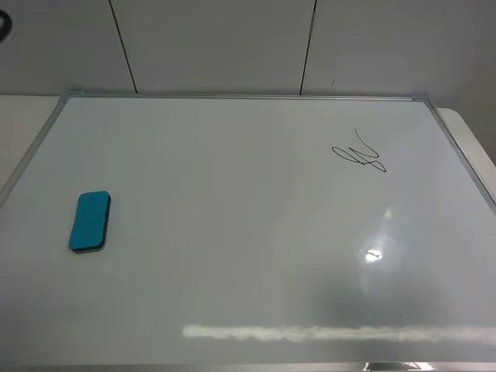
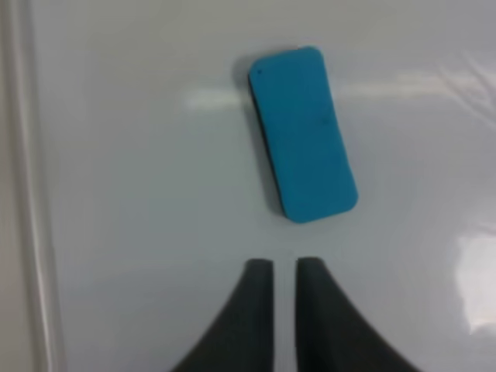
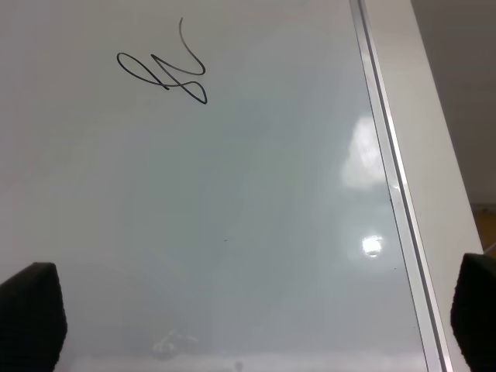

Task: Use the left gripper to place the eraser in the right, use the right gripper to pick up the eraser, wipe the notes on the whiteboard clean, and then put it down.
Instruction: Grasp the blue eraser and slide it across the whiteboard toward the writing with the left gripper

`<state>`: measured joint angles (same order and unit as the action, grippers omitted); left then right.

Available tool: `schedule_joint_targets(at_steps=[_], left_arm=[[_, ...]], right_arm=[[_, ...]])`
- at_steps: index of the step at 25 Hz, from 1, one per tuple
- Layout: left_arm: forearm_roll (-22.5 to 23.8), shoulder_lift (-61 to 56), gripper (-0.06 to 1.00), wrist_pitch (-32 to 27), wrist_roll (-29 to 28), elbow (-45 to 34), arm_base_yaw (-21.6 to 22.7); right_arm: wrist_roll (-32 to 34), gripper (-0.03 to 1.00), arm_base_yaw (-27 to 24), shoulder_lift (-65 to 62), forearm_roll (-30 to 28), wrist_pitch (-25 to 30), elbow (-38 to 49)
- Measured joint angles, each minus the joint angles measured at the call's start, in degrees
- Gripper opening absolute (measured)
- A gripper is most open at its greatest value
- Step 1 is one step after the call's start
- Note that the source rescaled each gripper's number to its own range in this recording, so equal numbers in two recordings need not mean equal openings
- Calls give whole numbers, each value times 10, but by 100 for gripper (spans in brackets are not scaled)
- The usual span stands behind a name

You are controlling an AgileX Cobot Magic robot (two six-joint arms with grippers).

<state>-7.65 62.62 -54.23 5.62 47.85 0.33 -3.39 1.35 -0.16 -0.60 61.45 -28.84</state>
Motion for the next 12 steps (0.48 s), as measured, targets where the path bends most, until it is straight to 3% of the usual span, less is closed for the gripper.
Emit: schedule_joint_targets(at_steps=[5, 12], left_arm=[[-18, 89, 0, 57, 8, 0, -1], [-2, 179, 0, 105, 3, 0, -43]], right_arm=[[0, 100, 0, 0, 0, 0, 0], [0, 100, 0, 0, 0, 0, 0]])
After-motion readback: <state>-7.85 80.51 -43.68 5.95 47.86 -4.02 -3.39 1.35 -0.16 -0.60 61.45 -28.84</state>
